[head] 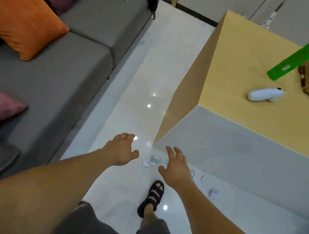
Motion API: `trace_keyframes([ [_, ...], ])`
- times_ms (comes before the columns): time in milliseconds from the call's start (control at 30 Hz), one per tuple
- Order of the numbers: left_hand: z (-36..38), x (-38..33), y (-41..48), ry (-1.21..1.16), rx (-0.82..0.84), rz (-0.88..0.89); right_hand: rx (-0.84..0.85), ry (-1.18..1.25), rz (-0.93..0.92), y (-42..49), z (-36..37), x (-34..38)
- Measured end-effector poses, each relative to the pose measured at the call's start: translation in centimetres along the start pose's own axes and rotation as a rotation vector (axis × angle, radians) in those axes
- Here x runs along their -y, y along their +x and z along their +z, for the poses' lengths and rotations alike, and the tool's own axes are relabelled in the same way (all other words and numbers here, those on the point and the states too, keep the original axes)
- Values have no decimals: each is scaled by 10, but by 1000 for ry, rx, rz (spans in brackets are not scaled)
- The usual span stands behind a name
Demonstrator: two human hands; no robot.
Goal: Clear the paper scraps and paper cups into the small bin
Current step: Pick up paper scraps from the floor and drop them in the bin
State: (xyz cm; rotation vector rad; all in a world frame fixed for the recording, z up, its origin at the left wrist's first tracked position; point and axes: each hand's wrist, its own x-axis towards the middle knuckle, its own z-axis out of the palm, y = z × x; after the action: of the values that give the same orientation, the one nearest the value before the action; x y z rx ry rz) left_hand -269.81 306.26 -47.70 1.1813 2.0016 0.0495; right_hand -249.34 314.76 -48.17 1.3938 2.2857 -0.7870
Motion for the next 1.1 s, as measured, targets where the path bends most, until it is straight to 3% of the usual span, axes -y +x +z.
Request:
trace_keyframes([
  [233, 113, 21, 120, -177, 90, -151, 185, -112, 9, 129, 72, -81],
  [400, 226, 69, 227, -167, 169, -140, 255, -131, 17, 244, 191, -127],
  [667, 390, 137, 367, -245, 116, -123, 248, -329, -46, 398, 370, -218],
  [800, 443, 150, 399, -291, 100, -149, 234, -435, -96, 434, 423, -248],
  [867, 458, 154, 407, -298, 98, -152, 139, -428, -122, 438, 442, -255],
  [933, 464, 155, 411, -309, 79, -166, 46, -357, -148, 437, 452, -255],
  [1100, 453, 143, 406, -448, 20, -159, 45, -100, -260, 413, 444, -238],
])
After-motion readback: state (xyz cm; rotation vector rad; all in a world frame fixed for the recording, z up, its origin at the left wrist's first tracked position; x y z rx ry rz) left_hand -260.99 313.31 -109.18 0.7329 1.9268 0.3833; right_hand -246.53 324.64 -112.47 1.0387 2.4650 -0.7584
